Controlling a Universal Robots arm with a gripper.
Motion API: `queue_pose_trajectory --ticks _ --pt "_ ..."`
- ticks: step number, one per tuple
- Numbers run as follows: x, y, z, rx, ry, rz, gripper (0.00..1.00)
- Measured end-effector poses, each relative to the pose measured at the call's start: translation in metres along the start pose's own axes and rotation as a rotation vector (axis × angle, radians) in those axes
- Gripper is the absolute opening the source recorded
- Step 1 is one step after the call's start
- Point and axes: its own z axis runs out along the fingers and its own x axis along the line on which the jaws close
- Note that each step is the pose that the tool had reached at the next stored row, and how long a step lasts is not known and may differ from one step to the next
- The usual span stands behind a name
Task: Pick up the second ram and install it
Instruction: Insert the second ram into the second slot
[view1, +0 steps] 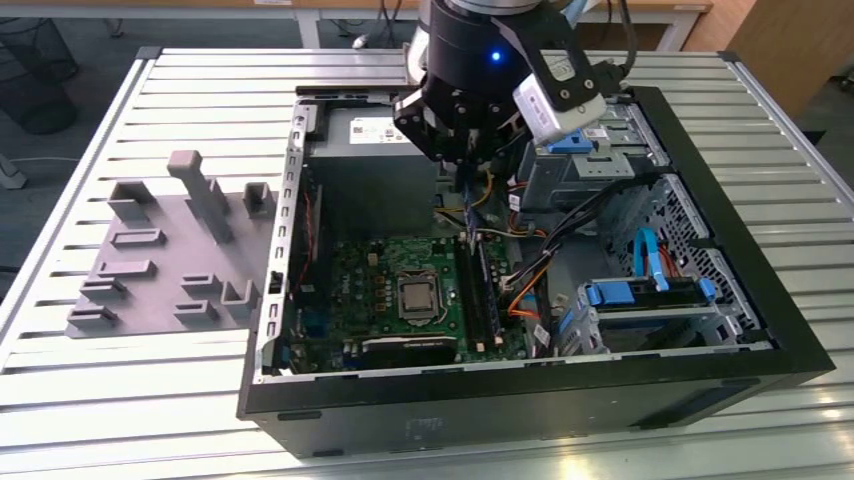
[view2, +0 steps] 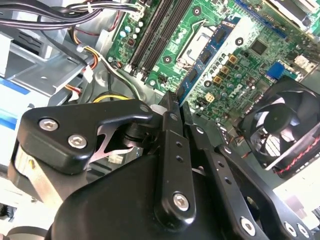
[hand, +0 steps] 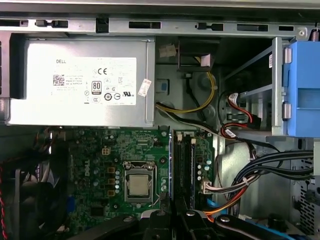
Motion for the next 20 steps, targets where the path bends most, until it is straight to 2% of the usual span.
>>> queue_pose_trajectory --ticks 6,10,17,20 --pt "-0.0014 -0.001 0.0109 0.0001 0.0001 0.0 0.14" --pt "-0.0035 -0.001 0.0172 -0.0002 0.0006 -0.02 0.14" --pt "-0.0035 -0.001 0.0173 0.0002 0.0007 -0.021 0.14" --pt "-0.0036 -0.001 0.0207 -0.0001 0.0062 -0.021 0.14"
